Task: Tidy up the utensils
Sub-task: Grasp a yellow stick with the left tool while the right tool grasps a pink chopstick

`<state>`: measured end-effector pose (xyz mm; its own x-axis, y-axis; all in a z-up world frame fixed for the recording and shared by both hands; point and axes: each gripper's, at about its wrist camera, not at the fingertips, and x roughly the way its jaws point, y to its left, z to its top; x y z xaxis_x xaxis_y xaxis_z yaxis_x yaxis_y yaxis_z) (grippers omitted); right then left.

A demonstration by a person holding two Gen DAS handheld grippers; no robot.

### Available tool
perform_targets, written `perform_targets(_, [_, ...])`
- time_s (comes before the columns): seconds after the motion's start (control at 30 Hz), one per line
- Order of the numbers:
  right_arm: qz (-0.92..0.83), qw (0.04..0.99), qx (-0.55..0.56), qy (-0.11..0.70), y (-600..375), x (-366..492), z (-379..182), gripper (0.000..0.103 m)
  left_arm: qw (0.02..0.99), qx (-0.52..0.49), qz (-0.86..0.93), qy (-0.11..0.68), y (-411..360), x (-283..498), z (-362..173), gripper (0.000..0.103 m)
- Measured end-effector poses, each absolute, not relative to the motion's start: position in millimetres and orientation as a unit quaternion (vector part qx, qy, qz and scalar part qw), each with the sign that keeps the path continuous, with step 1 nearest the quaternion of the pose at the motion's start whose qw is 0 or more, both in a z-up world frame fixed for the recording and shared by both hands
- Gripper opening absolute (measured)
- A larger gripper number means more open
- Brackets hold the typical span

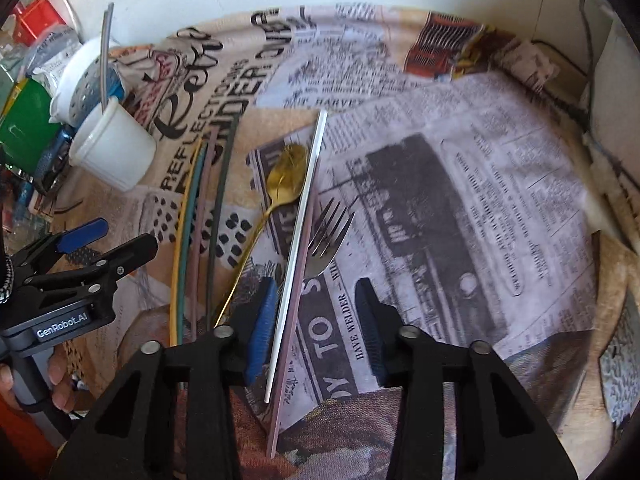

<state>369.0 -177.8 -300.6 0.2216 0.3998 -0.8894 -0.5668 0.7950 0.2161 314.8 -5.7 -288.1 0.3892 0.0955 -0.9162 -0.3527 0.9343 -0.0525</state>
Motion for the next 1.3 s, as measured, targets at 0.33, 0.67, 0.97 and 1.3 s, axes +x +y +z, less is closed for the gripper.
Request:
perform_targets(0.33, [0.301, 0.773, -0.051, 0.556, -167.9, 377.6, -316.8, 0.016, 0.813, -0.120, 0.135, 0.553, -1.6, 313.5, -311.1, 0.070])
perform_targets(0.67, [0.297, 0.776, -0.028, 0.555, -181.3, 382.9, -320.6, 0.015, 0.821, -0.131, 0.125, 0.542, 1.8, 332.4, -319.8, 0.051])
perform_targets(0.97, [0.293, 0.781, -0.050, 0.550, -158.8, 382.4, -321.6, 0.012, 0.821, -0.139, 0.134, 0.537, 9.5, 341.1, -322.7, 0.046])
perform_targets(1.3, [0.285, 0.776, -0.026, 0.561, -179.1, 384.9, -326.4, 0.007, 0.820, -0.093, 0.110, 0.554, -8.1, 347.3, -323.5, 0.023])
